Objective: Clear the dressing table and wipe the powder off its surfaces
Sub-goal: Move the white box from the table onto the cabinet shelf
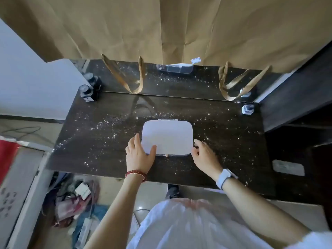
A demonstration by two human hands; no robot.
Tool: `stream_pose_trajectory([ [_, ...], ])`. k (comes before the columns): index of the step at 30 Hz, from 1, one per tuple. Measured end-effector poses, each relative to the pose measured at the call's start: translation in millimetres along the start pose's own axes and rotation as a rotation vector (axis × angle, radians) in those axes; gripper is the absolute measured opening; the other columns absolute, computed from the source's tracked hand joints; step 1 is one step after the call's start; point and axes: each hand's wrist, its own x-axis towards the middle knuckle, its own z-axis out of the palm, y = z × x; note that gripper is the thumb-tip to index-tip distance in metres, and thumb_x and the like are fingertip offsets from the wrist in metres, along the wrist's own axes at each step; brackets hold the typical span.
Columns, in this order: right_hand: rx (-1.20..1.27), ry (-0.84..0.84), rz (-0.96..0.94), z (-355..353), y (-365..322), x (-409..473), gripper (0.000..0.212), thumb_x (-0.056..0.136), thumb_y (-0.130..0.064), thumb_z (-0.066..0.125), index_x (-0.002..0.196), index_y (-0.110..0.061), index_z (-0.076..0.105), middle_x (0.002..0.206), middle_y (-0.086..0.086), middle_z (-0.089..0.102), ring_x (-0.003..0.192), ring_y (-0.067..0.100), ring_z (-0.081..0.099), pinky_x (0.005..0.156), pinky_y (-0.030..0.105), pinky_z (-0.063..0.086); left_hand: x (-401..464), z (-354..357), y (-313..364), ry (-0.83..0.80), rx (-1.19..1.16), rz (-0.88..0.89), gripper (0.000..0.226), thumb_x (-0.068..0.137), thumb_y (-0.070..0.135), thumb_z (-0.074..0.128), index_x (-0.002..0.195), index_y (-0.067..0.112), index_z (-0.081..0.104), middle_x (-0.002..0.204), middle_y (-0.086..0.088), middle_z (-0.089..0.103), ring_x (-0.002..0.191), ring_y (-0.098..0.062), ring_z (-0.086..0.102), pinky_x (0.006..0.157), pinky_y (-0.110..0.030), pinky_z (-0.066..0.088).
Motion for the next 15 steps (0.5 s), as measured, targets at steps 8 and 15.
stream_pose_trajectory([
  [8, 0.15, 0.112, 0.166, 22, -21, 34, 0.025, 0.087, -0.018, 0.048, 0.102, 0.002, 0.05, 0.101, 0.013, 0.053, 0.096, 0.025, 0.047, 0.079, 0.038, 0.046, 35, 20, 3, -0.162, -0.117, -0.07, 0.079, 0.074, 0.038, 0.069, 0.131, 0.002, 0.028, 0.13, -0.02, 0.04, 0.116, -0.038, 0.037, 0.096, -0.043, 0.031],
  [15, 0.407, 0.321, 0.159, 0, 1, 16, 0.029, 0.086, -0.019, 0.055, 0.112, -0.006, 0.05, 0.108, 0.008, 0.048, 0.112, 0.027, 0.046, 0.092, 0.043, 0.048, 30, 32, 43, -0.076, -0.124, 0.157, 0.087, 0.066, 0.04, 0.073, 0.131, 0.007, 0.027, 0.131, -0.014, 0.038, 0.117, -0.031, 0.033, 0.099, -0.04, 0.029],
])
